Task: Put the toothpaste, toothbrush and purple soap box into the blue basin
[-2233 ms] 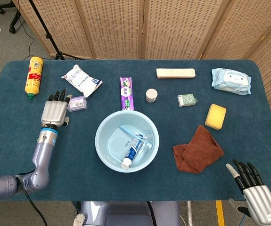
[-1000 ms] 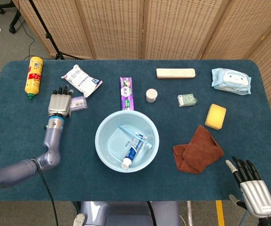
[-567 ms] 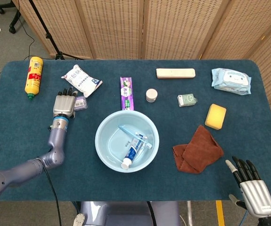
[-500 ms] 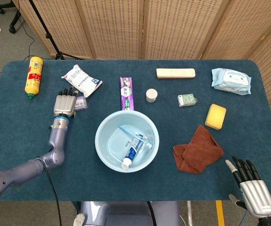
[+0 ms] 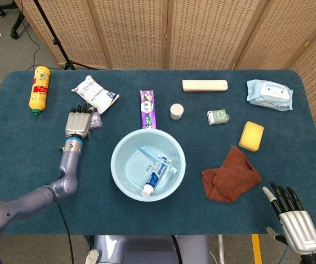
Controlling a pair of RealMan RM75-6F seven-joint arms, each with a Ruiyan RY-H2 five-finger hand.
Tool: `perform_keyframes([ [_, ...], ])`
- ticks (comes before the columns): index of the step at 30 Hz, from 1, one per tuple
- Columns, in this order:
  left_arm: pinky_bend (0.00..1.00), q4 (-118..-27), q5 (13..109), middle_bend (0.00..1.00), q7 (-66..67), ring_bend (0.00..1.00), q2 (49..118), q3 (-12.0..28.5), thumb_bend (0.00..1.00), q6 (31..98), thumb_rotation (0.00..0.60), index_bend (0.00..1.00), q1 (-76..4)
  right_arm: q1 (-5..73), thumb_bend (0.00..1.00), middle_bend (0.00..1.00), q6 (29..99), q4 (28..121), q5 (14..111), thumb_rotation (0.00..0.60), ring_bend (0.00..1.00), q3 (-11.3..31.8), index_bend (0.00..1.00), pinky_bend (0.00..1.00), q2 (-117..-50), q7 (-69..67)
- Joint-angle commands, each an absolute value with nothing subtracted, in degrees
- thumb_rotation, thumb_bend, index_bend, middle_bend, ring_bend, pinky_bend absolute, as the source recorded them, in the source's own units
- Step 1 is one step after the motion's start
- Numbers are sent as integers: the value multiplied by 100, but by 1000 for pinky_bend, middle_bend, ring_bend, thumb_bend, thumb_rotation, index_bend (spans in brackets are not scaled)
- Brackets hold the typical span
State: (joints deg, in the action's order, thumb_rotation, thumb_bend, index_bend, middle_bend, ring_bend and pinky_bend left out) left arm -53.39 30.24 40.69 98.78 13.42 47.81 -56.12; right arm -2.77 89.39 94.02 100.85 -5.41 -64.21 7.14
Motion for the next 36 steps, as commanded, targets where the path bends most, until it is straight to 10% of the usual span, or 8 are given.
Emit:
perform_keyframes([
  [1, 252, -5251, 3236, 1, 3895, 48, 9961, 1360, 379, 4822, 600, 171, -5562, -279, 131, 0, 8946, 9406, 10084, 600, 0, -541, 0, 0, -6417, 713],
  [21, 366, -5172, 3355, 221, 4062, 231, 10048, 1454, 409, 4836, 600, 525, -5482, -279, 131, 0, 8973, 9435, 10103, 600, 0, -551, 0, 0, -6414, 730],
  [36, 412, -5228, 3470, 296, 4052, 294, 10058, 1499, 423, 4857, 600, 607, -5442, -283, 131, 0, 9004, 9453, 10126, 600, 0, -555, 0, 0, -6403, 724],
])
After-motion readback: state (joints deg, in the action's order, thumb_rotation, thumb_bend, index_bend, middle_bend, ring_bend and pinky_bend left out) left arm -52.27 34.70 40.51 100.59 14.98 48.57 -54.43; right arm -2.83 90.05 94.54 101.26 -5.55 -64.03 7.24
